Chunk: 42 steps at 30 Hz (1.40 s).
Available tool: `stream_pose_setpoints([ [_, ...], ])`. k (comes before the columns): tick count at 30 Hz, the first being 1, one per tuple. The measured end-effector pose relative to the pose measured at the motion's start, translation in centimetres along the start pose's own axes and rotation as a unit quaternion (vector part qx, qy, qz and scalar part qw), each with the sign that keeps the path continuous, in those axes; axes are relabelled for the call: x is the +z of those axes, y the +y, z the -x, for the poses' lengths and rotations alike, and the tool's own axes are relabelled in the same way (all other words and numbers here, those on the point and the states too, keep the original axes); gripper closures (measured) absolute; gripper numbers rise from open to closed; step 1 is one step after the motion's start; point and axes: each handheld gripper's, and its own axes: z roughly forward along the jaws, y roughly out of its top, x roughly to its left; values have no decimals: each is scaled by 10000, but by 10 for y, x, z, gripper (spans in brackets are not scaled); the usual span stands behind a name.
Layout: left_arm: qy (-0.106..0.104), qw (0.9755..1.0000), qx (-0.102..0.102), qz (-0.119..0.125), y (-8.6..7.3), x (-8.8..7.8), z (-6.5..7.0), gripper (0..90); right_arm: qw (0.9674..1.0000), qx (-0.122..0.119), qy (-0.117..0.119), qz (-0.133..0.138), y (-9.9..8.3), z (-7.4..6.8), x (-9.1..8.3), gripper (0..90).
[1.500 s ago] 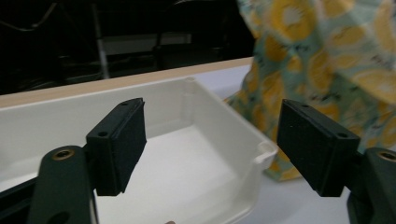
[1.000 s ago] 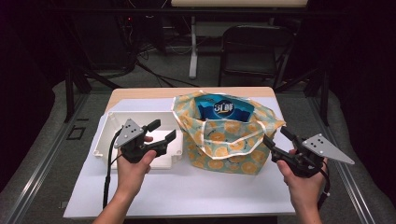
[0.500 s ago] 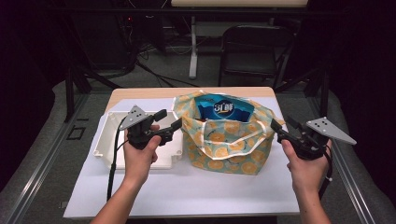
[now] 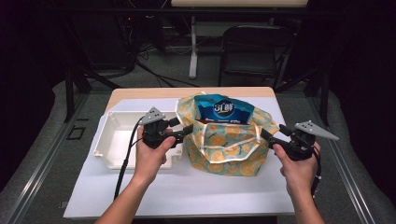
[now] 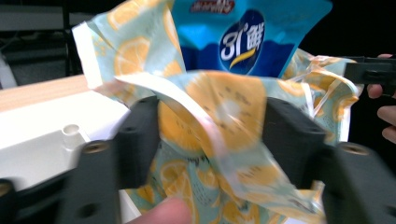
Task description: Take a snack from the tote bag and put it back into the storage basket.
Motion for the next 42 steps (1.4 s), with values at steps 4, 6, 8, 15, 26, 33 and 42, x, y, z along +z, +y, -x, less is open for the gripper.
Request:
stream_pose_setpoints([
  [4, -63, 9999, -8, -126, -8, 7, 0, 735, 9995, -213, 215, -130, -11, -5, 3, 451],
  [6, -73, 9998, -30, -199, -11, 9, -1, 845, 9989, -292, 264, -270, -15, -6, 7, 645],
  [8, -106, 9995, -77, -303, -13, 11, -3, 895, 9985, -326, 254, -366, -17, -7, 9, 766],
  [15, -162, 9974, -218, -674, -32, 20, -8, 900, 9979, -482, 61, -424, -27, -5, 11, 880],
  [26, -192, 9925, -312, -1169, -67, 32, -6, 900, 9960, -465, -71, -763, -52, 5, 16, 865],
  [33, -60, 9901, 8, -1402, -73, 34, 4, 900, 9964, -477, -181, -684, -51, 5, 14, 885],
  [42, -18, 9889, -54, -1487, -91, 38, 11, 900, 9924, -393, -357, -1110, -70, 11, 22, 881],
])
